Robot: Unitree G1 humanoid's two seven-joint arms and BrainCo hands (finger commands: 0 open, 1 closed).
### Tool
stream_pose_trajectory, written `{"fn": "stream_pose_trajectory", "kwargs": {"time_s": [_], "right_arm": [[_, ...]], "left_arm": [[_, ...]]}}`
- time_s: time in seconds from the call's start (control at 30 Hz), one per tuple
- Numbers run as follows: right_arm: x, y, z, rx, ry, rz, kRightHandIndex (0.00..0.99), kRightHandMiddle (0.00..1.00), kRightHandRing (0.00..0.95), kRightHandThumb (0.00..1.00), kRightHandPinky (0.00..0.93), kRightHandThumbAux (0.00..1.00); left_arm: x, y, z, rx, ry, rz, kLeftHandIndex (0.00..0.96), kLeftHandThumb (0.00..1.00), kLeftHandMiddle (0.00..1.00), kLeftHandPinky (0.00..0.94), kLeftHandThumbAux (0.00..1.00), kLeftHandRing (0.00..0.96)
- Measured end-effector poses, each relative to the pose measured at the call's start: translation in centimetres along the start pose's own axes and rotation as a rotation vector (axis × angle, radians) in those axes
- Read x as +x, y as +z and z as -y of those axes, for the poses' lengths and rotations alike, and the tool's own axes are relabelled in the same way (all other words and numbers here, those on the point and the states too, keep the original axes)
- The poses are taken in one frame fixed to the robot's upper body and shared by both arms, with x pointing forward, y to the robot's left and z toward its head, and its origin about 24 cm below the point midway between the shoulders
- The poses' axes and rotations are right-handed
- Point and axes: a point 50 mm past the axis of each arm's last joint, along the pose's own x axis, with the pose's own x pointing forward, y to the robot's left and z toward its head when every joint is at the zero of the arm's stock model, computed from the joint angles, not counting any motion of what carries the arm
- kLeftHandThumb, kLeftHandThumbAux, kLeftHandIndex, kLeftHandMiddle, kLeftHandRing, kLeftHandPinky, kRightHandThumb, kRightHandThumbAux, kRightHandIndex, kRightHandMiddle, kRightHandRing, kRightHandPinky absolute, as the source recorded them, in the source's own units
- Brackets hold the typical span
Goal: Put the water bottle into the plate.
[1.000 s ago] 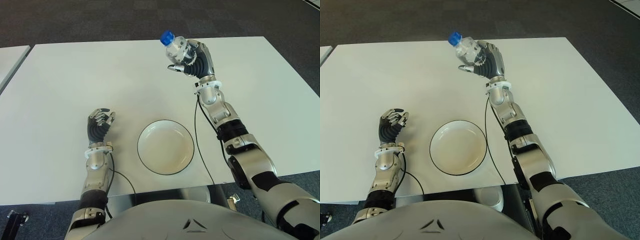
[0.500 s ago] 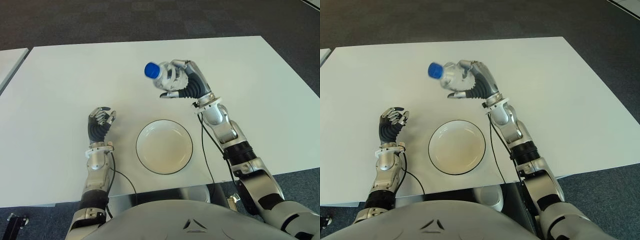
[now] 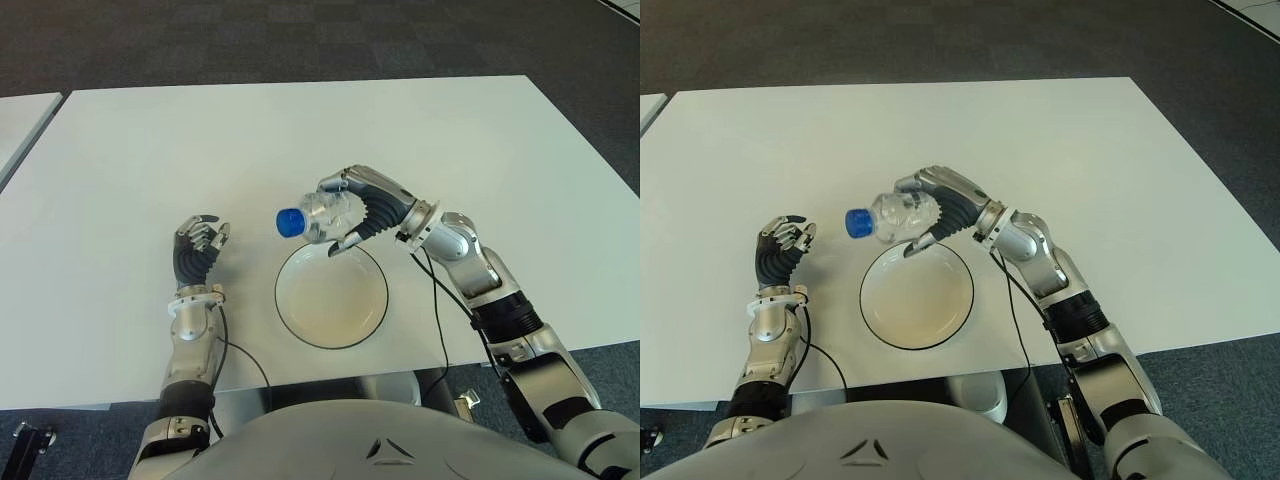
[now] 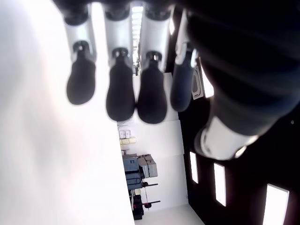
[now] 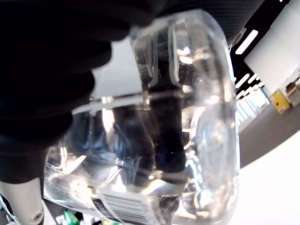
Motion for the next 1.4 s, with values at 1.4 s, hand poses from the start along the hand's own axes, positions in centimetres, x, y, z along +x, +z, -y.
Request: {"fn": "stream_pose_trajectory", "kwargs": {"time_s": [1.4], "right_arm": [[-1.2,-0.5,-8.0,-0.226,0.033,0.088,0.440,0.922,0.915,0.723,0.906,0.713]], "left_arm": [[-0.2,0.4,-0.2,0.015,0.004,0.017,0.436,0.705,0.712,0.663,0.716,0.696]]}}
